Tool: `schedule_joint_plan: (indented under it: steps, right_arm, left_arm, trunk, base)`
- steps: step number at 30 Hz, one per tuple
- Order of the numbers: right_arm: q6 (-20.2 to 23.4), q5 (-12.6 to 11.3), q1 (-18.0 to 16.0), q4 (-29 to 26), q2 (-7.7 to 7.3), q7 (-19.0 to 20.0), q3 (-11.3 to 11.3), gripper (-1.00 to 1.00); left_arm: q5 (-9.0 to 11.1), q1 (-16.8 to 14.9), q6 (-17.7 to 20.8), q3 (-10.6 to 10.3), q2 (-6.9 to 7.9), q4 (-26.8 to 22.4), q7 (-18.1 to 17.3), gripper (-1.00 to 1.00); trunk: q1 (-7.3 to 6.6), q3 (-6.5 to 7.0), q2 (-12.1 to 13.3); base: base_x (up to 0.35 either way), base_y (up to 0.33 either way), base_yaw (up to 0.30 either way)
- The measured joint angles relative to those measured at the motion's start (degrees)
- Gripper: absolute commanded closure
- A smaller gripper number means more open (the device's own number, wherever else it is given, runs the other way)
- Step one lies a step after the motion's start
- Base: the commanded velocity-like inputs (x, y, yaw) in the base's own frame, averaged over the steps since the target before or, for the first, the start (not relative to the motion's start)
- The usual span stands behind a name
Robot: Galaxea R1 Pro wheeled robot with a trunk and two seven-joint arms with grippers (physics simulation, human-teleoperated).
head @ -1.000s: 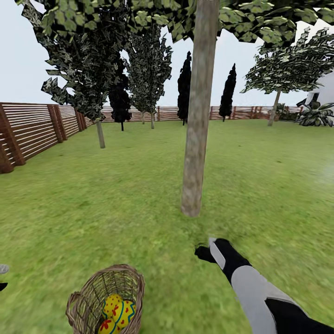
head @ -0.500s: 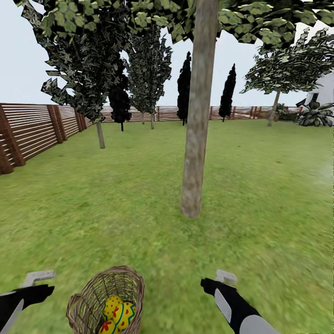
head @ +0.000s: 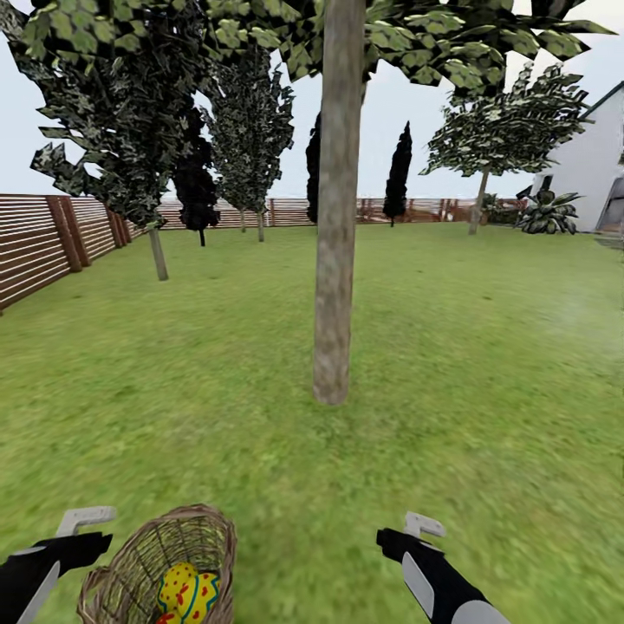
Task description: Take the three Easter eggs out of the wicker basket on the lawn in the garden, then place them on the lawn next to a single tree (choose any tree) so that all three eggs are next to the same tree and none are left in the basket.
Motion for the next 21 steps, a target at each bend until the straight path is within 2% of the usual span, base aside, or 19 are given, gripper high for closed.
schedule_joint_plan:
  steps: [7, 13, 21]
  right_arm:
    - [-0.06, 0.05, 0.01, 0.15, 0.05, 0.00, 0.06, -1.00]
    - [-0.07, 0.09, 0.01, 0.22, 0.12, 0.00, 0.13, -1.00]
    - [-0.07, 0.03, 0.01, 0.27, 0.19, 0.01, 0.17, -1.00]
  left_arm:
    - [-0.07, 0.02, -0.01, -0.81, -0.01, 0.30, 0.07, -1.00]
    - [-0.08, 0.02, -0.01, -1.69, -0.01, 0.45, 0.12, -1.00]
    - [-0.09, 0.02, -0.17, -1.83, -0.02, 0.58, 0.16, -1.00]
  trunk:
    - [0.00, 0.00, 0.00]
    - [0.00, 0.00, 0.00]
    - [-0.01, 0.00, 0.00]
  base:
    - [0.000, -0.277, 0.066]
    - [0.000, -0.281, 0.250]
    - [0.050, -0.249, 0.244]
